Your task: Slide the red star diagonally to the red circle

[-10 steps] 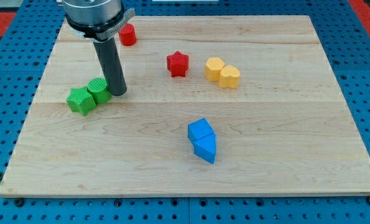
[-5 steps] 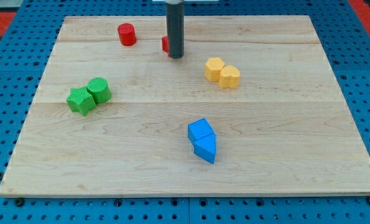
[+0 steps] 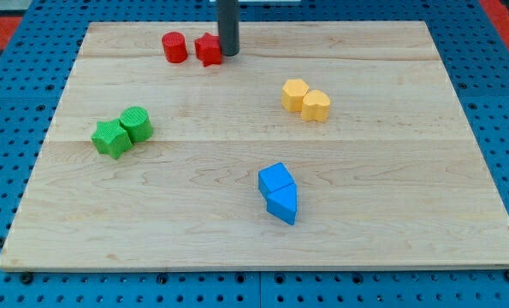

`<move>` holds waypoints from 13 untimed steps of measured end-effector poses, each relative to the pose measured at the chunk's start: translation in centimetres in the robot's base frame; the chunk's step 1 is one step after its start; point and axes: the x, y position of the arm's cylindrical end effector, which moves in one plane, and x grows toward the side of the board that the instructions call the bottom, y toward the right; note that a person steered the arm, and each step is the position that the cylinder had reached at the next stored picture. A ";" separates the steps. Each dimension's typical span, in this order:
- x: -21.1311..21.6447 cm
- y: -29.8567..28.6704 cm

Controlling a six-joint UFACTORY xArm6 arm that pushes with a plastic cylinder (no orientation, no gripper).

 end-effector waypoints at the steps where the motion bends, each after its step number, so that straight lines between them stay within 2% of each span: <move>1: 0.0 -1.4; 2: 0.0 -1.4; 3: -1.3 2.7; 4: -5.2 0.5; 5: -6.9 -5.6; 6: -1.6 -3.4; 7: 0.4 -0.6; 8: 1.8 -2.5; 9: -2.4 -3.8; 10: -0.8 -6.6; 12: 6.5 -0.7; 13: 8.8 -0.2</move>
